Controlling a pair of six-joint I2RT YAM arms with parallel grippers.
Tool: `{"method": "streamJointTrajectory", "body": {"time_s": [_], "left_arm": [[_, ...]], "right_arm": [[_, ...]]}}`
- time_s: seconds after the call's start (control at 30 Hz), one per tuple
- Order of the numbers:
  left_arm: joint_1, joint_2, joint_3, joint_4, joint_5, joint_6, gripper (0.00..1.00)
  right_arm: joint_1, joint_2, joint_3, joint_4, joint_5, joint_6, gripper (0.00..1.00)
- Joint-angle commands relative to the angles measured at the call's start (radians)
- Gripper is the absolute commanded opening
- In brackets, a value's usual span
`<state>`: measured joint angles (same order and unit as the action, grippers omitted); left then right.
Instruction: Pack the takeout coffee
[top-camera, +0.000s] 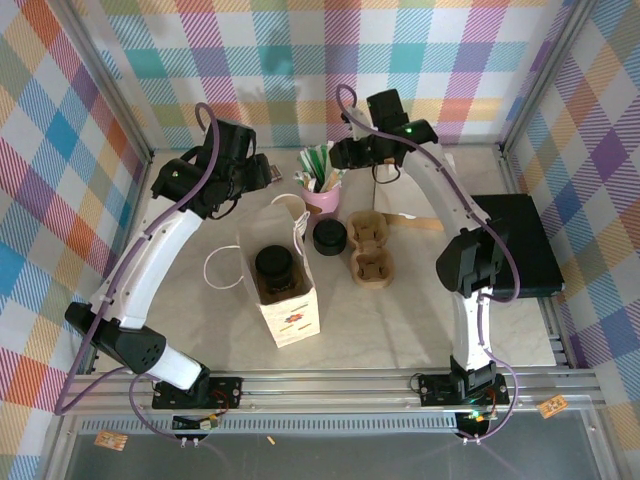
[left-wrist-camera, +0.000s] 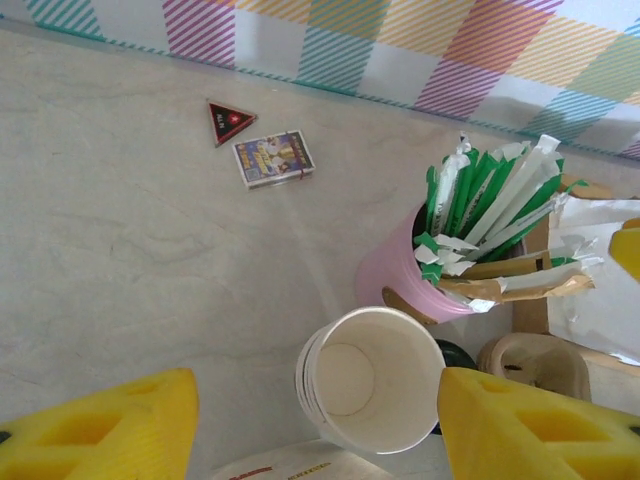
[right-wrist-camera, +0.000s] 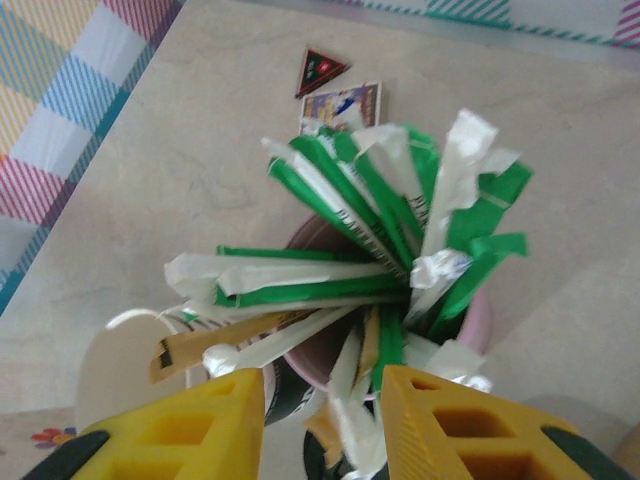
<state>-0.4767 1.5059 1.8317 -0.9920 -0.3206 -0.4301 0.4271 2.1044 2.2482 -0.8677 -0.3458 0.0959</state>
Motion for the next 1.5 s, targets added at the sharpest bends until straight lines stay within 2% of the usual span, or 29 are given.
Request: {"method": "streamJointTrajectory", "body": {"time_s": [0.0, 0.2, 0.47, 0.73, 0.97, 1.13, 1.47], "left_arm": [[0.010, -0.062, -0.029, 0.019, 0.024, -0.006, 0.64], [0.014, -0.123, -0.096, 0.036, 0.019, -0.026, 0.64], [0.016, -0.146, -0.104, 0.051, 0.006, -0.029, 0.64], [0.016, -0.130, -0.094, 0.042, 0.014, -0.028, 0.64], [0.015, -0.138, -0.100, 0.027, 0.010, -0.040, 0.64], [0.015, -0.158, -0.123, 0.028, 0.004, -0.063, 0.64], [0.015, -0.155, -0.121, 0.033, 0.000, -0.069, 0.65]], "right_arm": [[0.018, -0.019, -0.018, -0.033, -0.033, 0.008, 0.34], [0.026, -0.034, -0.050, -0.007, -0.012, 0.039, 0.28], [0.026, -0.029, 0.012, -0.043, 0.036, 0.023, 0.32], [0.023, -0.024, 0.043, -0.041, 0.083, 0.008, 0.41], [0.021, 0.035, 0.077, -0.070, 0.081, 0.003, 0.40], [0.021, 0.046, 0.079, -0.075, 0.073, -0.008, 0.36], [0.013, 0.068, 0.103, -0.090, 0.086, -0.022, 0.37]]}}
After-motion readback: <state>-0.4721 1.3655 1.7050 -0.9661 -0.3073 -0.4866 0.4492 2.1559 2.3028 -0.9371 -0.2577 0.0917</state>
